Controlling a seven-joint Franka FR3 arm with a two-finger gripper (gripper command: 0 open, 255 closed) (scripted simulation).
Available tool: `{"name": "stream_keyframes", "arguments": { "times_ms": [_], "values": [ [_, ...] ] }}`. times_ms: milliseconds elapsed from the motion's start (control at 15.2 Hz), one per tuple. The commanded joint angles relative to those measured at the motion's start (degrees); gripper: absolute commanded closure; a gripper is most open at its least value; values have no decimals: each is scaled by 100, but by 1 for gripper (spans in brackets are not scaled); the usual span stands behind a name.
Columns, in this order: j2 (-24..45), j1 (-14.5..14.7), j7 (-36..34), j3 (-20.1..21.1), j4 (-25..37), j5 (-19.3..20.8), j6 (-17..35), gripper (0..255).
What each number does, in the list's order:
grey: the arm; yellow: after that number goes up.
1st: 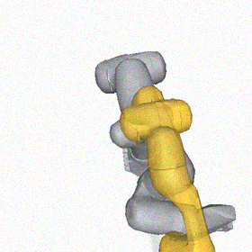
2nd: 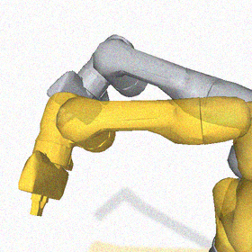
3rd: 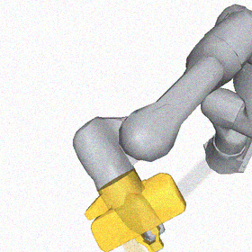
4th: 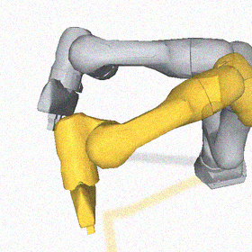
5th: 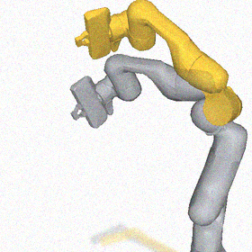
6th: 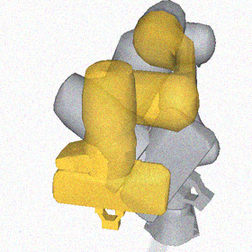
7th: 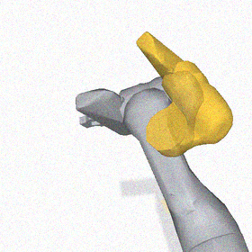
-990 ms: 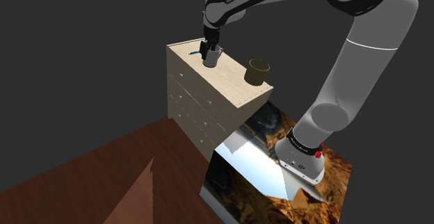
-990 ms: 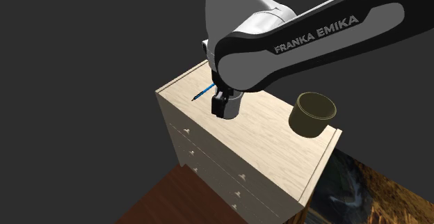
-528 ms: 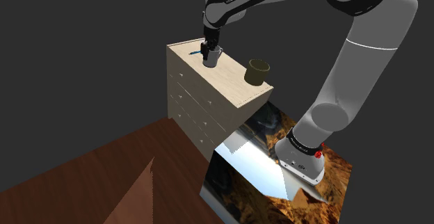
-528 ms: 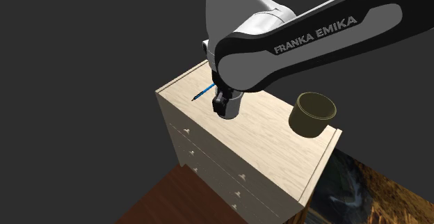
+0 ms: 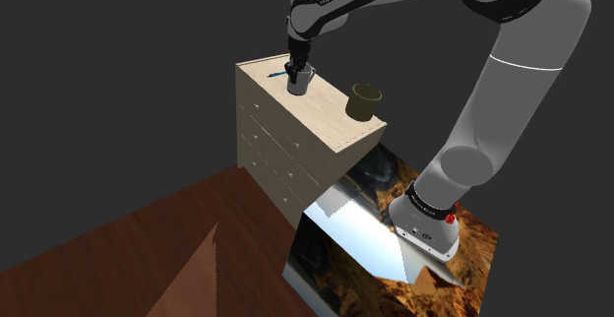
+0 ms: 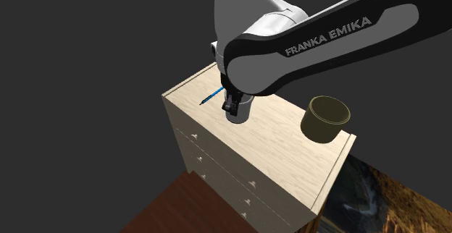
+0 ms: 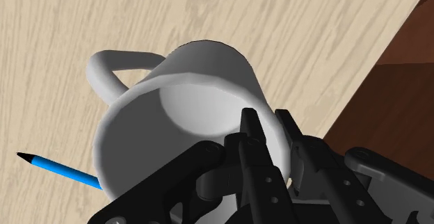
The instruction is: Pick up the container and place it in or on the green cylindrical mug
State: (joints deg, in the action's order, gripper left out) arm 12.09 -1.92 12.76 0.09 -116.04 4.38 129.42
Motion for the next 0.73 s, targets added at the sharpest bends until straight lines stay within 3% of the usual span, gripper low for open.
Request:
{"name": "stream_keyframes", "arguments": {
  "times_ms": [0,660],
  "values": [
    [-1,0,0,0,0,0,1,255],
    [-356,1,53,8,343,-36,-696,255]
  ]
}}
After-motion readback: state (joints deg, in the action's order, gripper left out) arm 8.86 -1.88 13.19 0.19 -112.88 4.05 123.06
